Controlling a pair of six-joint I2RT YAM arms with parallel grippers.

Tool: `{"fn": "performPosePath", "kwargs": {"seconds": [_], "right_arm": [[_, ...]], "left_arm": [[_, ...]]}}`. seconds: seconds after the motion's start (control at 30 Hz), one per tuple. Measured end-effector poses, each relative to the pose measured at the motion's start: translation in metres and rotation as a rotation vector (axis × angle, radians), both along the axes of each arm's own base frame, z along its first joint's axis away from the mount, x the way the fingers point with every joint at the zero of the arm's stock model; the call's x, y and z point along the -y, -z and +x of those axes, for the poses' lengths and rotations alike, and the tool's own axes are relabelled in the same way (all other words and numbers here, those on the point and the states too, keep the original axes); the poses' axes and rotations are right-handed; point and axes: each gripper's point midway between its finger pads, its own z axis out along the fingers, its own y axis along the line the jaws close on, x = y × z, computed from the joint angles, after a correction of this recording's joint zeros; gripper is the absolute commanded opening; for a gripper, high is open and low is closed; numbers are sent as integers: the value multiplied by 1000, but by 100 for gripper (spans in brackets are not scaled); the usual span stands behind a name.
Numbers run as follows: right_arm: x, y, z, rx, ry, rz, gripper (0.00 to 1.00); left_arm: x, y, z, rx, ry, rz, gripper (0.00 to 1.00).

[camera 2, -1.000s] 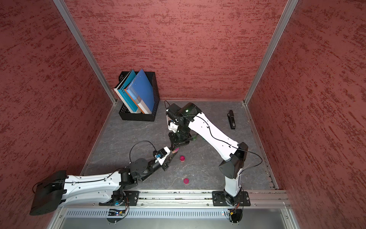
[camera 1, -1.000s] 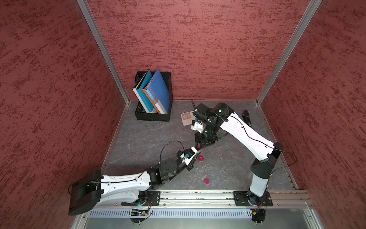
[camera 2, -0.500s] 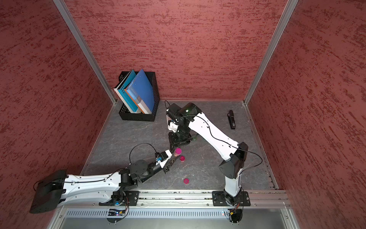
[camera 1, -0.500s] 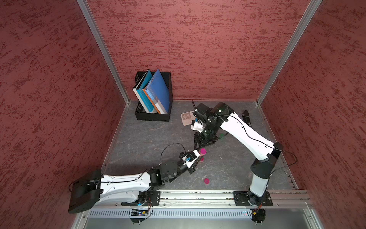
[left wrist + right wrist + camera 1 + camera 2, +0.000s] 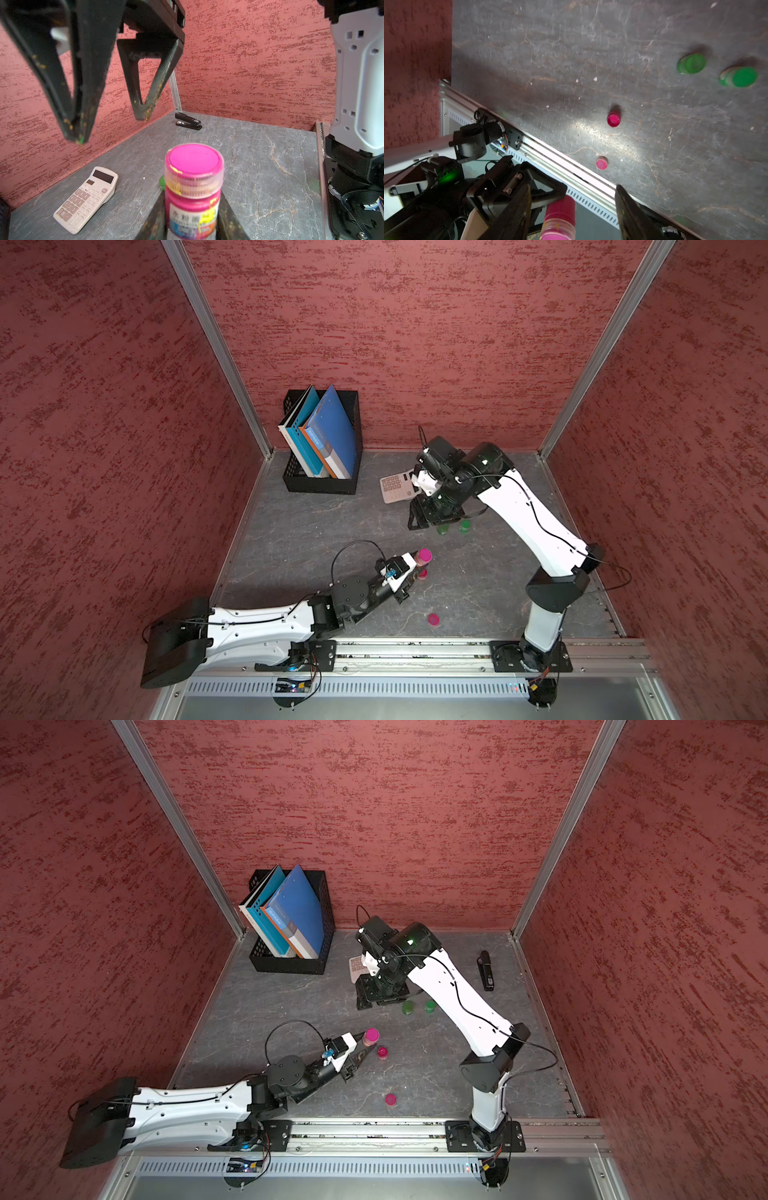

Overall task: Close the paint jar lid
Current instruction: Close the lid on the paint jar, then screw the lid onto the paint jar.

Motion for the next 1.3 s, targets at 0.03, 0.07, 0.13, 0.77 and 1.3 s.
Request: {"fn": "performPosePath", "kwargs": {"seconds": [0.03, 0.07, 0.13, 0.77, 1.3], "right_arm": [[1, -5, 4, 23, 4, 9, 55], [2, -10, 6, 44, 1, 15, 53], [2, -14, 8, 71, -17, 19, 52], [-21, 6, -64, 105, -399, -60, 54], [-35, 41, -69, 24, -444, -133, 45]], "left_arm": [[-3, 0, 0, -1, -1, -5, 18], [-6, 1, -1, -4, -2, -9, 18], [-13, 2, 1, -15, -2, -17, 18], [-31, 38, 6, -216, 128, 23, 18], [-31, 15, -1, -190, 167, -30, 18]]}}
